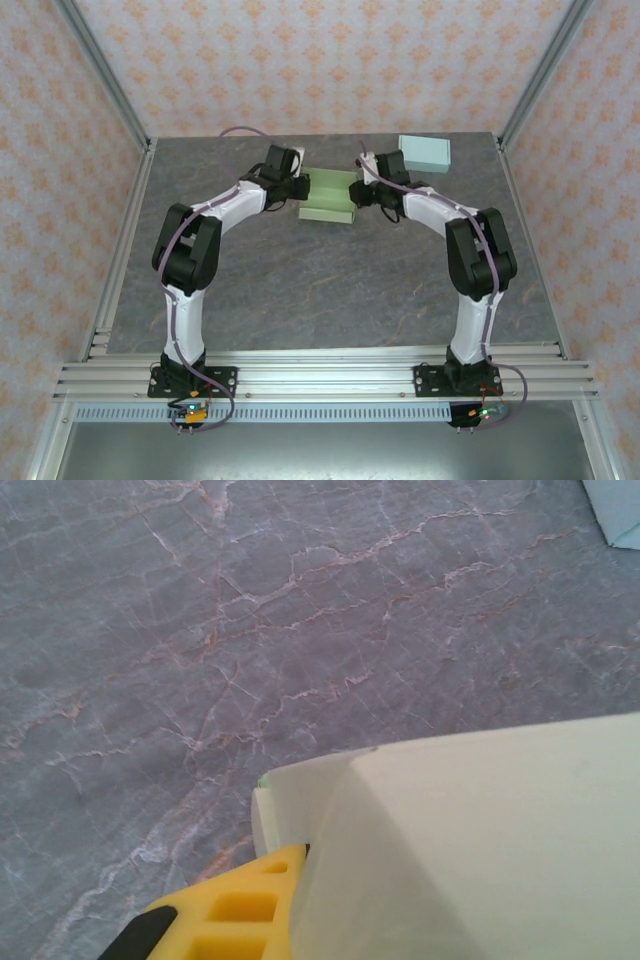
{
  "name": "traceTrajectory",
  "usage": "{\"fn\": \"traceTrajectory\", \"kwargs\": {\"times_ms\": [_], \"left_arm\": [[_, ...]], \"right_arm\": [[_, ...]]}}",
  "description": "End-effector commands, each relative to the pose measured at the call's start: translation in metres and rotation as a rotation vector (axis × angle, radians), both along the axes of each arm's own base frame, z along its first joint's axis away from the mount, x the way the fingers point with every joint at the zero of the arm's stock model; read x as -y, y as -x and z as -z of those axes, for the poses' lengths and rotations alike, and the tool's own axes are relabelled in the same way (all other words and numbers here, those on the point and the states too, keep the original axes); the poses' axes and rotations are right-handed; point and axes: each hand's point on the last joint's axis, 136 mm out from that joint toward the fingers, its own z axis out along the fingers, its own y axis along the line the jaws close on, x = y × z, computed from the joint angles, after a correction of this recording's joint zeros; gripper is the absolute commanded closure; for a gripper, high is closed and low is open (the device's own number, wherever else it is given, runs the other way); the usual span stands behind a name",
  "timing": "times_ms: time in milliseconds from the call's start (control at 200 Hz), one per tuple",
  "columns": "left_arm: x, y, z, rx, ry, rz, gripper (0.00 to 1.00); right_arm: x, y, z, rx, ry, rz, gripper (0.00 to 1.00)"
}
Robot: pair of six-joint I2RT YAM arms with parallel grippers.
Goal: Fold the paper box
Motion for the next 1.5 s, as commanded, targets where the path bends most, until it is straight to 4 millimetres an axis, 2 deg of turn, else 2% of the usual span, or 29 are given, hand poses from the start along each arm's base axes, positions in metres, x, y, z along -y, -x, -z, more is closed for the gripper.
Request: {"fn": "traceTrajectory", "kwargs": {"times_ms": [0,170,280,380,455,486,496,516,576,731,836,986,1056,1141,1251,1361,1436,1457,1467,1497], "left_arm": [[0.020,0.026,0.017,-0.076,0.080,0.027,0.87],[0.024,0.044,0.028,-0.082,0.102,0.030,0.86],[0.018,0.054,0.040,-0.106,0.087,0.017,0.84],[0.017,0.063,0.039,-0.102,0.111,0.020,0.78],[0.016,0.067,0.030,-0.089,0.124,0.021,0.75],[0.015,0.070,0.033,-0.100,0.124,0.015,0.73],[0.015,0.070,0.022,-0.079,0.134,0.015,0.72],[0.015,0.070,0.014,-0.065,0.143,0.013,0.70],[0.014,0.074,0.003,-0.051,0.165,0.010,0.64],[0.014,0.093,-0.018,-0.066,0.222,0.020,0.60],[0.006,0.113,-0.028,-0.073,0.226,0.010,0.58],[-0.019,0.127,-0.048,-0.061,0.215,-0.058,0.52],[-0.032,0.121,-0.066,-0.031,0.215,-0.105,0.46],[-0.040,0.099,-0.089,0.015,0.219,-0.134,0.44],[-0.045,0.060,-0.104,0.045,0.203,-0.157,0.43],[-0.040,0.020,-0.093,0.036,0.188,-0.142,0.43],[-0.028,0.003,-0.080,0.024,0.198,-0.103,0.44],[-0.024,0.001,-0.083,0.035,0.208,-0.082,0.44],[-0.021,-0.001,-0.073,0.019,0.206,-0.072,0.44],[-0.014,-0.001,-0.062,0.004,0.207,-0.039,0.44]], "right_arm": [[-0.005,0.012,-0.010,0.026,-0.042,0.010,0.83],[-0.003,0.031,0.003,0.014,-0.042,0.014,0.83],[-0.001,0.041,0.007,0.010,-0.075,0.044,0.81],[0.001,0.048,-0.002,0.026,-0.120,0.068,0.71],[0.005,0.054,-0.012,0.035,-0.138,0.090,0.64],[0.007,0.057,-0.016,0.038,-0.145,0.099,0.61],[0.008,0.058,-0.017,0.037,-0.147,0.102,0.60],[0.009,0.060,-0.018,0.036,-0.151,0.106,0.59],[0.012,0.067,-0.022,0.032,-0.163,0.114,0.53],[0.020,0.087,-0.027,0.027,-0.209,0.145,0.47],[0.030,0.095,-0.036,0.037,-0.254,0.212,0.44],[0.055,0.089,-0.077,0.087,-0.361,0.373,0.40],[0.067,0.080,-0.097,0.095,-0.400,0.446,0.36],[0.071,0.066,-0.109,0.085,-0.397,0.453,0.33],[0.060,0.042,-0.106,0.059,-0.273,0.369,0.31],[0.048,0.017,-0.090,0.031,-0.138,0.271,0.31],[0.041,0.003,-0.074,0.007,-0.080,0.218,0.30],[0.039,0.001,-0.069,-0.002,-0.068,0.199,0.31],[0.037,0.000,-0.066,-0.006,-0.062,0.189,0.30],[0.034,-0.002,-0.058,-0.024,-0.040,0.168,0.30]]}}
